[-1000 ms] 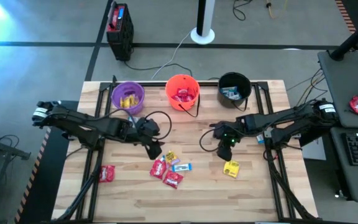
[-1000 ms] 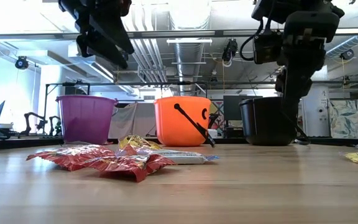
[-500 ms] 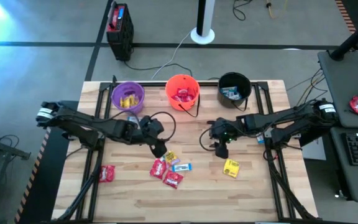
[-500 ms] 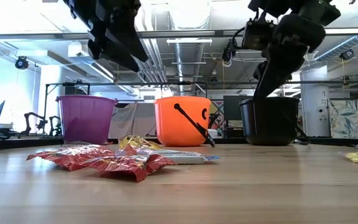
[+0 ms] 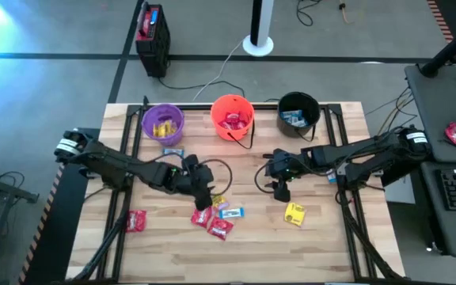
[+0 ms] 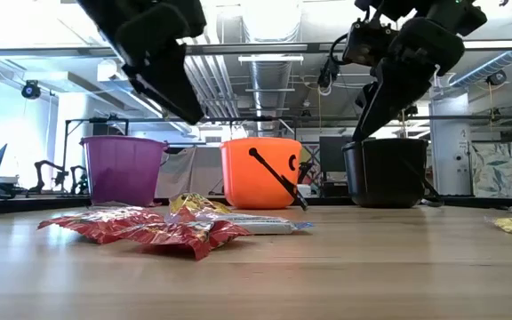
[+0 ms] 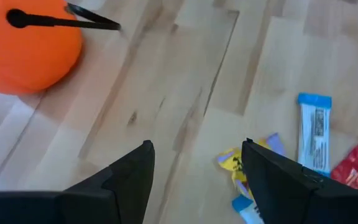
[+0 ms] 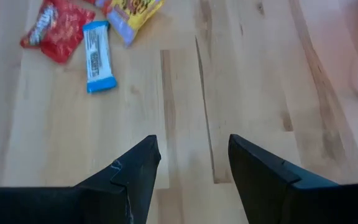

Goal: Sort candy by brand, put in halloween buckets

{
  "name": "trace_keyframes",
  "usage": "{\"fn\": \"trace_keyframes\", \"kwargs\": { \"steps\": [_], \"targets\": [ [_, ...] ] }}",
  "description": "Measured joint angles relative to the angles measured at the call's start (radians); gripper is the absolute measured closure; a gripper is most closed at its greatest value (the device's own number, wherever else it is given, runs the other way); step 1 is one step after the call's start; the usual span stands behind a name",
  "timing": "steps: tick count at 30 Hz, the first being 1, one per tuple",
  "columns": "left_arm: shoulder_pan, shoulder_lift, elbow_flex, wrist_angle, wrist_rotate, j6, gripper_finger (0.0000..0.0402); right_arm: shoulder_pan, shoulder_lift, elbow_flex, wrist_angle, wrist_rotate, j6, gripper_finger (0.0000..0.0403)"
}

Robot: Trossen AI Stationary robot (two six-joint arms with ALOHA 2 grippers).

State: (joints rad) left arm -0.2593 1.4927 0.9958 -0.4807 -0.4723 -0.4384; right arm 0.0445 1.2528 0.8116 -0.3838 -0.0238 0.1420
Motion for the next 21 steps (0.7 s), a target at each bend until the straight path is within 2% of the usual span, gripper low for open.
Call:
{"fn": "trace_keyframes", "kwargs": {
  "steps": [4, 11, 15, 18, 21],
  "targets": [
    [-0.054, -0.004, 0.002, -0.002, -0.057, -0.074, 0.0177, 0.023, -0.008, 0.022, -0.035, -0.004, 0.113, 0.0216],
    [-0.191, -0.051, 0.006, -0.057, -0.074, -0.175, 0.0177, 0.156, -0.025, 0.081, -0.254, -0.019, 0.351, 0.0216],
    [-0.26, -0.052, 0.005, -0.052, -0.081, -0.132, 0.0177, 0.23, -0.025, 0.082, -0.353, -0.006, 0.466, 0.0216],
    [-0.295, -0.052, 0.005, -0.03, -0.099, -0.052, 0.0177, 0.258, -0.025, 0.072, -0.367, 0.0, 0.485, 0.0216],
    [-0.298, -0.052, 0.005, -0.005, -0.168, 0.038, 0.0177, 0.257, -0.025, 0.062, -0.351, 0.101, 0.443, 0.0216]
  ]
}}
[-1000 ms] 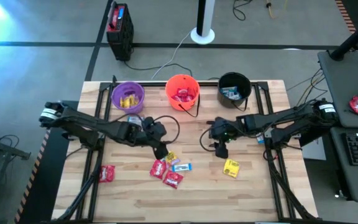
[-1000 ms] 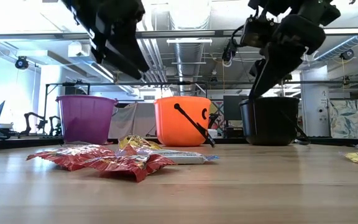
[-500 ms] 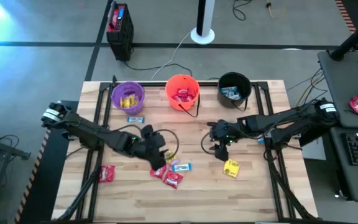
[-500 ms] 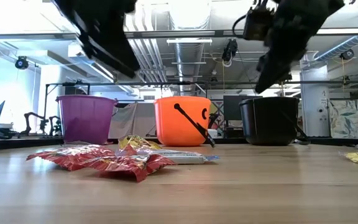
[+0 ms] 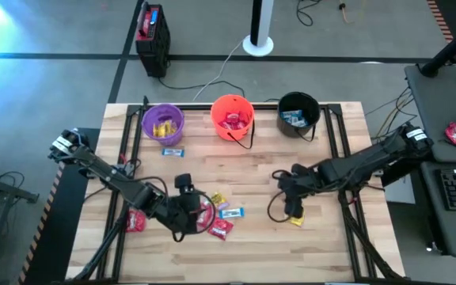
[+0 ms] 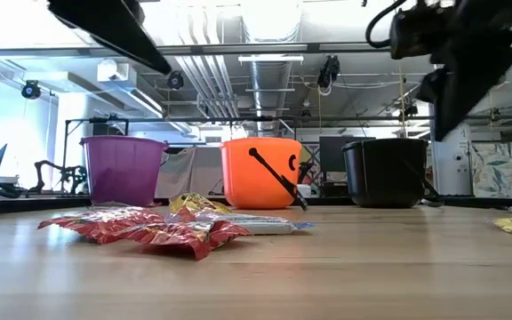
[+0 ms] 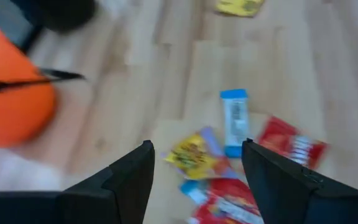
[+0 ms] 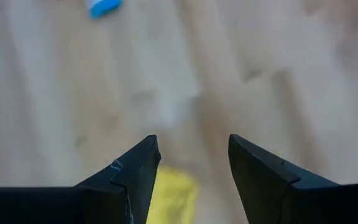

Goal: Sort candy by brand, put in halloween buckets

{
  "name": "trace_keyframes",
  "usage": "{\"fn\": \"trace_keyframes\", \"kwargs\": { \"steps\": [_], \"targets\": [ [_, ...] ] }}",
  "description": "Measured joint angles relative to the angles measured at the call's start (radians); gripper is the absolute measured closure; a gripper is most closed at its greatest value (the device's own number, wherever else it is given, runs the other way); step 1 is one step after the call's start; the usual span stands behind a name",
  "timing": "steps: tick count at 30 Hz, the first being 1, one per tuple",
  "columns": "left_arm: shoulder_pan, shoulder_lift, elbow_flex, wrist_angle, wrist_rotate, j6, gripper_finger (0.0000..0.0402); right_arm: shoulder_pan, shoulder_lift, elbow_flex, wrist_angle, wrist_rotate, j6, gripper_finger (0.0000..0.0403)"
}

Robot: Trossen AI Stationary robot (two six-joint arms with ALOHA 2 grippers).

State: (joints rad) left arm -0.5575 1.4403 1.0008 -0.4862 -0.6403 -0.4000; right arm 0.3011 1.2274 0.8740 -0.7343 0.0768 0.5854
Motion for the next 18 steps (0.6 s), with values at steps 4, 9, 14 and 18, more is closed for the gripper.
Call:
{"fn": "trace_keyframes", "kwargs": {
  "steps": [4, 9, 14, 18],
  "targets": [
    [0.01, -0.002, 0.0, -0.004, -0.158, -0.009, 0.0177, 0.0, 0.0, -0.038, 0.111, 0.16, -0.082, 0.0216],
    [0.013, -0.015, 0.0, -0.006, -0.459, -0.366, 0.0177, -0.04, -0.018, -0.084, 0.319, 0.203, -0.167, 0.0216],
    [0.047, -0.07, 0.014, -0.047, -0.415, -0.375, 0.0177, -0.133, -0.103, -0.088, 0.463, 0.212, -0.378, 0.0216],
    [0.071, -0.078, 0.006, -0.064, -0.351, -0.249, 0.0177, -0.193, -0.119, -0.092, 0.477, 0.219, -0.509, 0.0216]
  ]
}}
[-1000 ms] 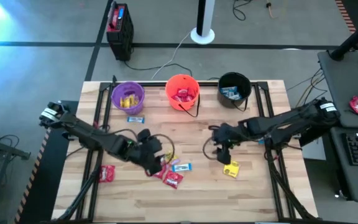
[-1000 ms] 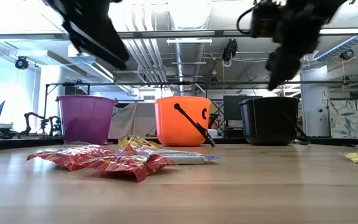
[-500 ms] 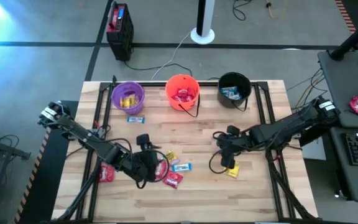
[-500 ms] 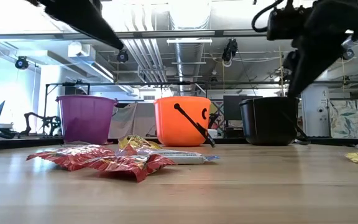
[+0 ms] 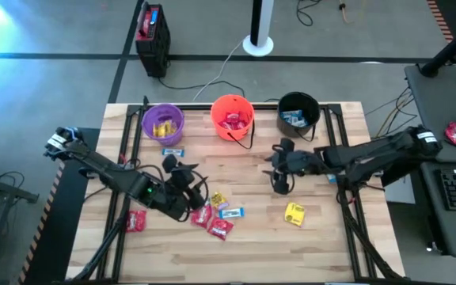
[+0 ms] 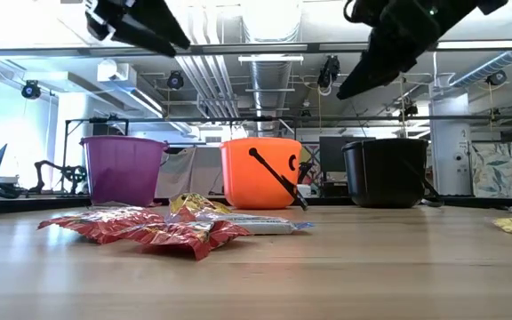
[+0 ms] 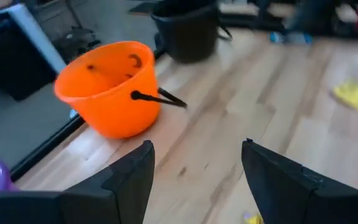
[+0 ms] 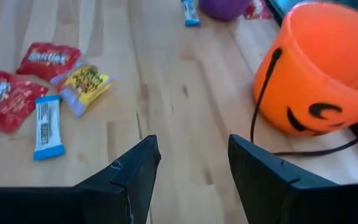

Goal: Sort candy by brand, put in halloween buckets

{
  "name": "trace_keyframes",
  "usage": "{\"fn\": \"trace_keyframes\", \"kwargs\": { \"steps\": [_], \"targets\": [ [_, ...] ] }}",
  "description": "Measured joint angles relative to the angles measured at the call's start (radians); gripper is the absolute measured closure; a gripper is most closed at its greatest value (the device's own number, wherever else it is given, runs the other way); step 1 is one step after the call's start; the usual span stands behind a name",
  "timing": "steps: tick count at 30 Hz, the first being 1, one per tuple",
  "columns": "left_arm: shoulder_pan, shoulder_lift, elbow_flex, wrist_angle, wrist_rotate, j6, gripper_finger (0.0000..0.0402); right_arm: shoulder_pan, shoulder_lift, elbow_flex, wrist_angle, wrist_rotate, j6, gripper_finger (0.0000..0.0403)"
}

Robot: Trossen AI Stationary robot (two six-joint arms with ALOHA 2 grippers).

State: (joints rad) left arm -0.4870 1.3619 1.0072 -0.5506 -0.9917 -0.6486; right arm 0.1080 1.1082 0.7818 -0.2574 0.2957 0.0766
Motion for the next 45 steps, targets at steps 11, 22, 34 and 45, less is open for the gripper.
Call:
{"fn": "trace_keyframes", "kwargs": {
  "steps": [11, 22, 34, 45],
  "targets": [
    [-0.033, 0.008, 0.011, 0.025, 0.442, 0.076, 0.0177, 0.149, 0.01, -0.001, 0.079, -0.061, 0.196, 0.0216],
    [-0.115, 0.014, 0.014, -0.4, 0.511, -0.194, 0.0177, 0.333, 0.11, -0.001, 0.083, 0.071, 0.254, 0.0216],
    [-0.066, 0.017, -0.01, -0.492, 0.188, -0.177, 0.0328, 0.319, 0.157, -0.001, 0.085, 0.219, 0.191, 0.0216],
    [0.023, 0.003, -0.204, -0.138, 0.491, -0.02, 0.0401, 0.226, 0.095, -0.001, 0.047, 0.255, 0.086, 0.0252]
  ]
}}
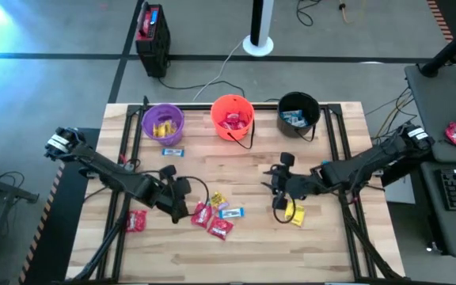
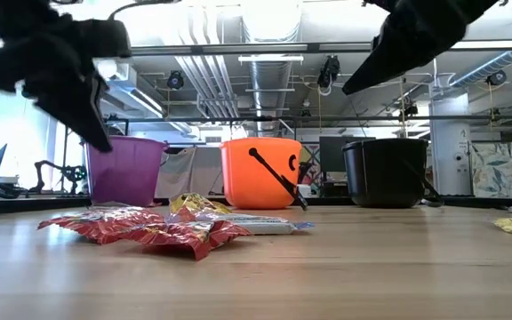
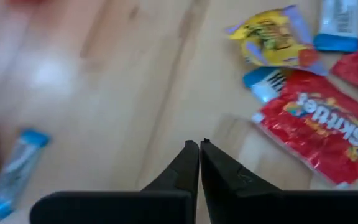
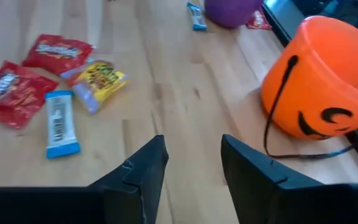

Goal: Sort candy by brand, put in halloween buckets

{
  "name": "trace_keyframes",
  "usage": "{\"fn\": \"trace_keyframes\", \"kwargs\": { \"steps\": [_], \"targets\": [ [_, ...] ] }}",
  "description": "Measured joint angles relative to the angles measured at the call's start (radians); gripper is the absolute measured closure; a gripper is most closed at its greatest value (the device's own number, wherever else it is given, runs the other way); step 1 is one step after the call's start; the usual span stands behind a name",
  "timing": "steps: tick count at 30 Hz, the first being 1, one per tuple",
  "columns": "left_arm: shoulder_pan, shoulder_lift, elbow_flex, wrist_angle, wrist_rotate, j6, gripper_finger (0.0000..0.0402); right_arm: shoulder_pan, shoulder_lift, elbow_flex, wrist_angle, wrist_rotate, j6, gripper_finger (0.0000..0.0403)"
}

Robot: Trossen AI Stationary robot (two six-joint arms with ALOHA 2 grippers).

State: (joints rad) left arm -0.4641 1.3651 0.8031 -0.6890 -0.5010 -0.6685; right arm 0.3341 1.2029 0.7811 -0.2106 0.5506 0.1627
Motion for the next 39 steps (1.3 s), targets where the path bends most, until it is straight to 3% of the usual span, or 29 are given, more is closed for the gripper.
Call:
{"fn": "trace_keyframes", "kwargs": {
  "steps": [4, 9, 11, 15, 18, 20, 28, 39],
  "targets": [
    [0.008, 0.001, -0.107, 0.16, -0.039, 0.024, 0.0401, -0.053, -0.002, 0.001, 0.0, -0.004, -0.029, 0.0277],
    [0.094, 0.001, -0.139, 0.128, -0.273, -0.166, 0.0401, -0.127, -0.005, 0.001, 0.001, -0.049, -0.076, 0.0318],
    [0.151, 0.001, -0.136, 0.123, -0.319, -0.204, 0.0401, -0.157, -0.006, 0.001, 0.012, -0.062, -0.096, 0.0337],
    [0.3, 0.001, -0.125, 0.098, -0.275, -0.209, 0.0402, -0.199, -0.006, 0.001, 0.013, -0.062, -0.129, 0.037],
    [0.407, 0.001, -0.102, 0.1, -0.116, -0.215, 0.0402, -0.222, -0.006, 0.001, 0.015, -0.063, -0.148, 0.0386],
    [0.421, 0.001, -0.074, 0.117, -0.041, -0.221, 0.0402, -0.234, -0.006, 0.001, 0.014, -0.065, -0.149, 0.0392],
    [0.419, 0.026, 0.074, -0.038, -0.134, -0.345, 0.0402, -0.259, -0.006, 0.001, 0.015, -0.088, -0.147, 0.0393],
    [0.432, 0.244, 0.176, -0.284, -0.167, -0.38, 0.0401, -0.272, -0.006, 0.001, 0.037, -0.094, -0.129, 0.0394]
  ]
}}
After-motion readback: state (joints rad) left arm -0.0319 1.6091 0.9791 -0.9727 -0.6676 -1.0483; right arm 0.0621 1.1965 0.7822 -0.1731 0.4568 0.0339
